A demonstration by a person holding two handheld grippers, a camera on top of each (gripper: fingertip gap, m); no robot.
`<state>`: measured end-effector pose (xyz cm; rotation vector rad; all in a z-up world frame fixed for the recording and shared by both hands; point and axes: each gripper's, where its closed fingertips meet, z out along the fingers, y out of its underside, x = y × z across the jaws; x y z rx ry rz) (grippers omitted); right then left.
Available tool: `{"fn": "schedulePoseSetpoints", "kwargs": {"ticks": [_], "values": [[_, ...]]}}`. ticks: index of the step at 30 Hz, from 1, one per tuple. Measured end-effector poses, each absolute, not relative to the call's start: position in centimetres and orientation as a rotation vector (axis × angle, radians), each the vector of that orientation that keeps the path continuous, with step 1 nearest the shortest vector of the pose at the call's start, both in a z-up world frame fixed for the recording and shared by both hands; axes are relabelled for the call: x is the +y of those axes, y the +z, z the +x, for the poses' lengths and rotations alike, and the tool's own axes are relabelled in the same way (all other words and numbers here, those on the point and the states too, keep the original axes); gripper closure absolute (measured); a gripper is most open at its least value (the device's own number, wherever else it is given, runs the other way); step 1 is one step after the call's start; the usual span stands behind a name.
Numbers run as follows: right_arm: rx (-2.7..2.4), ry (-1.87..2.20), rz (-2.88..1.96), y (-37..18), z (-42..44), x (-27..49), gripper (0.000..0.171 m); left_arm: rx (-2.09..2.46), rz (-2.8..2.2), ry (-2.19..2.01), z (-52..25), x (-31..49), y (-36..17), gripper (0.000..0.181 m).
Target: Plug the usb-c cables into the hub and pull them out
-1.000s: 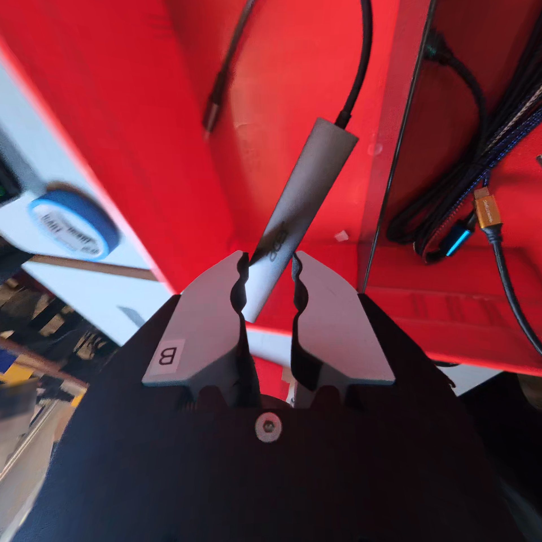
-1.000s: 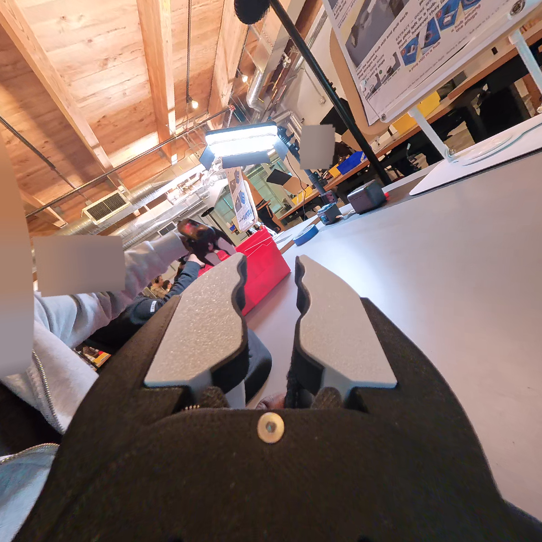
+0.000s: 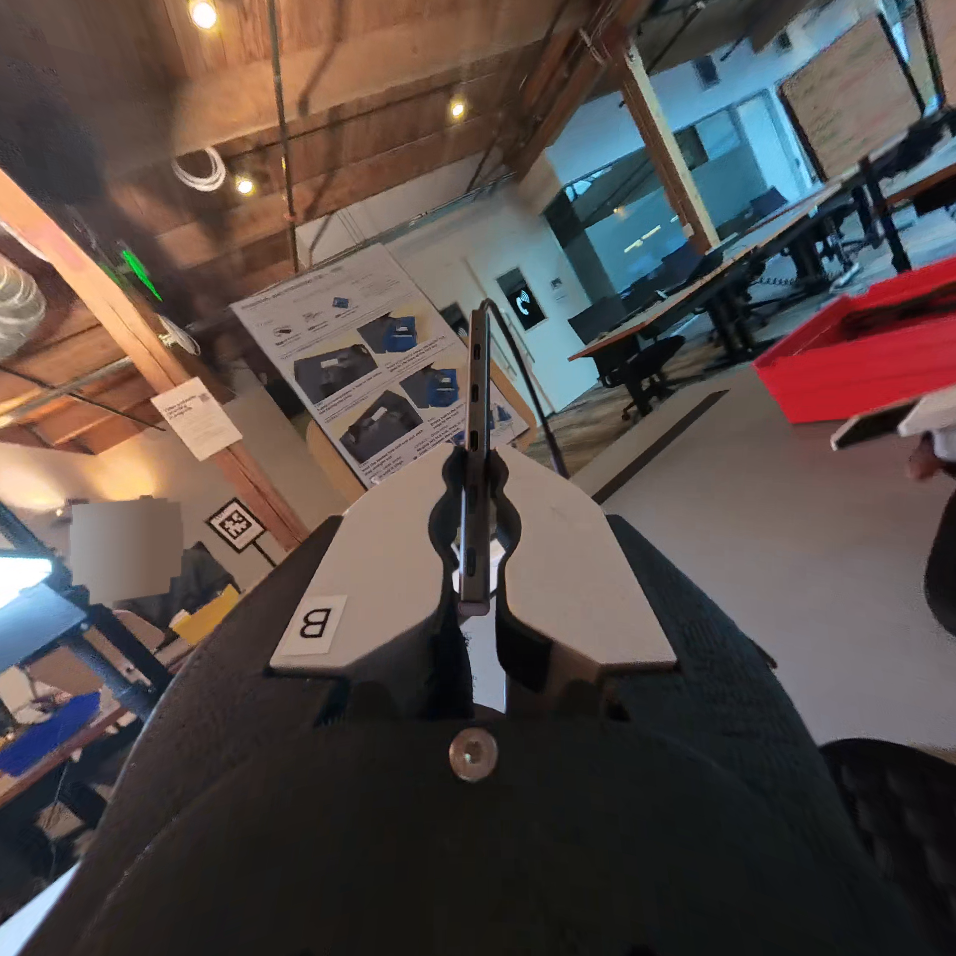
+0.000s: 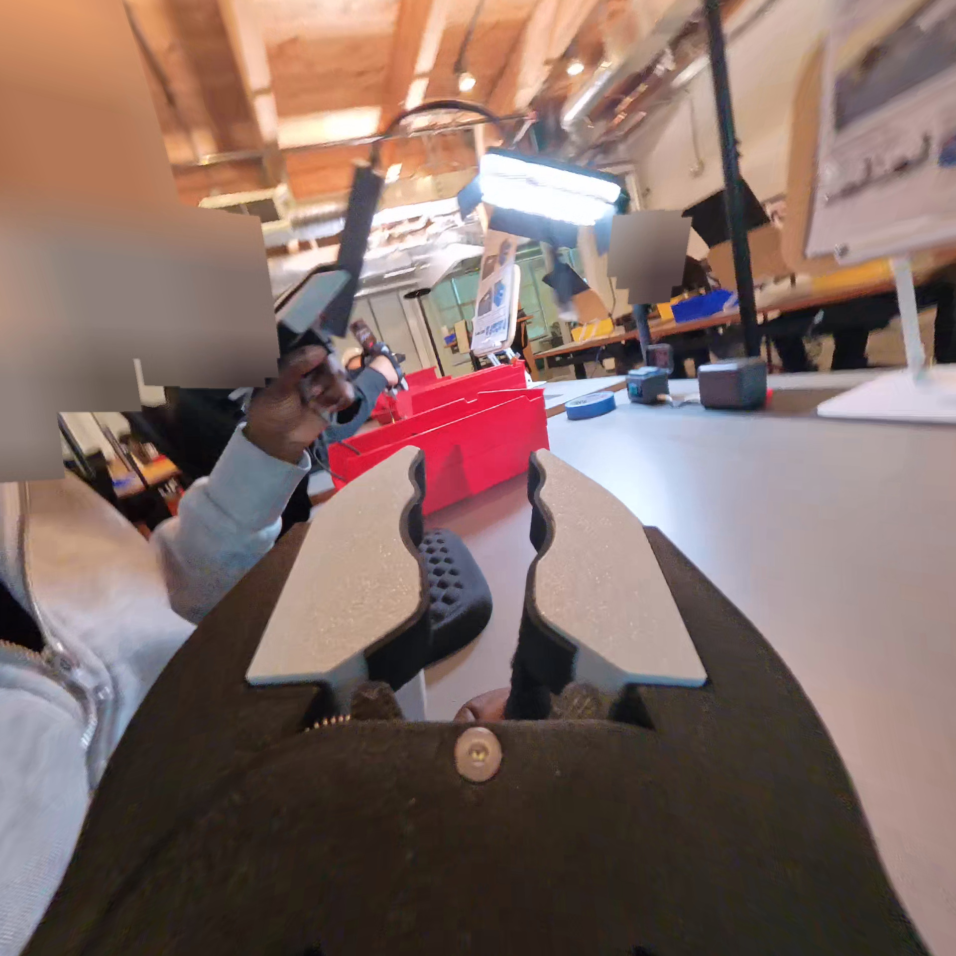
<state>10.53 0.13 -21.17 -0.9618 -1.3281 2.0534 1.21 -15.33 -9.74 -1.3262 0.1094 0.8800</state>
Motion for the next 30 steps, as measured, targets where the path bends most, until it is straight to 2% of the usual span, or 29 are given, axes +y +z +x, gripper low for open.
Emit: {"fn": "schedulePoseSetpoints", "kwargs": {"ticks": [6,8,12,14,17,20,23,26,30], "values": [[-1.369,1.403,-0.533,-18.0,11.7,-1.4,0.113,0.431,-1.515,0.933,4.3,-10.6,-16.9,0.171],[-1.448,1.249,-0.407,-17.4,12.1,-2.4,0.115,0.557,-1.551,0.896,5.6,-9.9,-18.9,0.171],[-1.735,1.006,-0.249,-19.7,11.5,-4.3,0.116,0.724,-1.557,0.816,7.8,-9.6,-21.0,0.171],[-1.775,0.919,-0.173,-20.3,11.1,-4.7,0.124,0.779,-1.547,0.769,8.9,-9.6,-21.5,0.171],[-1.803,0.868,-0.073,-20.9,11.1,-5.8,0.156,0.816,-1.522,0.73,9.9,-9.3,-21.8,0.171],[-1.824,0.756,-0.02,-21.6,10.9,-5.5,0.158,0.804,-1.533,0.724,9.9,-9.1,-22.2,0.171],[-1.811,0.727,-0.045,-21.5,11.3,-4.7,0.159,0.692,-1.516,0.682,9.7,-8.4,-21.9,0.168],[-1.788,0.578,-0.177,-22.0,10.9,-1.4,0.162,0.315,-1.402,0.706,6.9,-8.3,-19.8,0.157],[-1.835,0.285,-0.346,-25.7,11.3,3.1,0.162,-0.084,-1.344,0.44,3.9,-8.7,-20.8,0.155]]}}
